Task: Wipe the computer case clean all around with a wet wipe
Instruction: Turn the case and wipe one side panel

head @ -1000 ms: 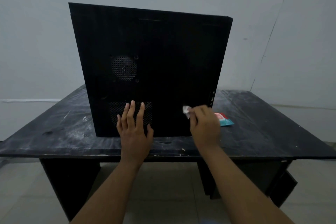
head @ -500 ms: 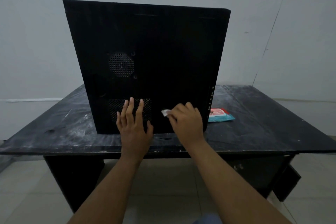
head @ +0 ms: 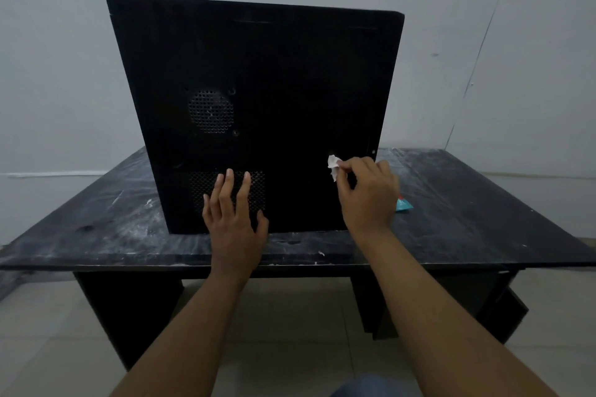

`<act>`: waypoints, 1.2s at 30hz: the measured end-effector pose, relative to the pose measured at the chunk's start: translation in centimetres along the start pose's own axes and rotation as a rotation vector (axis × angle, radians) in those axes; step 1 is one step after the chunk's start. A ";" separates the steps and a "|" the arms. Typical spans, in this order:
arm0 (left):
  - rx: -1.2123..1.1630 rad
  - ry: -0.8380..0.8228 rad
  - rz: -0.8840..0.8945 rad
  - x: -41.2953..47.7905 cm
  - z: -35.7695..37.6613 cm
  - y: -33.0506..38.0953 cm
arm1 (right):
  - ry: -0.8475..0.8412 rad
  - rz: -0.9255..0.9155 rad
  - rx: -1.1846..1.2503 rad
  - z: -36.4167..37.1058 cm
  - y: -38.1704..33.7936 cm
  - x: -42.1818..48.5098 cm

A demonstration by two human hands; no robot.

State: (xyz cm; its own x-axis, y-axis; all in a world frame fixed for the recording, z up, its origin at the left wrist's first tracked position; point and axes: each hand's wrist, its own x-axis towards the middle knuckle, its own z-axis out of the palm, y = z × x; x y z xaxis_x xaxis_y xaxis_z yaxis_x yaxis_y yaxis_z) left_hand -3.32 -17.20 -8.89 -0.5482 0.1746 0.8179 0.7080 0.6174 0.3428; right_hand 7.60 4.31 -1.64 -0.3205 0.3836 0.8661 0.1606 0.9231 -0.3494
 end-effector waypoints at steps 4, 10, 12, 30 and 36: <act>0.002 -0.001 0.000 0.0 0.0 0.0 | 0.089 0.032 0.015 -0.8 -0.1 1.3; 0.008 0.002 0.003 -0.1 0.0 0.0 | 0.066 0.016 0.033 -0.5 1.0 0.8; 0.003 0.002 0.000 -0.1 0.1 0.0 | 0.032 -0.004 0.004 -0.3 1.7 -0.3; 0.025 -0.009 0.004 -0.1 -0.1 0.3 | 0.089 0.020 0.099 -2.3 2.5 1.4; 0.028 -0.004 0.008 -0.1 0.0 0.2 | -0.113 -0.105 -0.087 0.1 3.9 -5.8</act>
State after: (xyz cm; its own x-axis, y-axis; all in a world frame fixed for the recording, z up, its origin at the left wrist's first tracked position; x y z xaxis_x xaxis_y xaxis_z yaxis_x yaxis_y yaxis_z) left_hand -3.07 -17.11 -8.91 -0.5445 0.1828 0.8186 0.6998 0.6370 0.3232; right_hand 9.96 5.64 -8.10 -0.4422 0.2905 0.8486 0.1991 0.9543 -0.2230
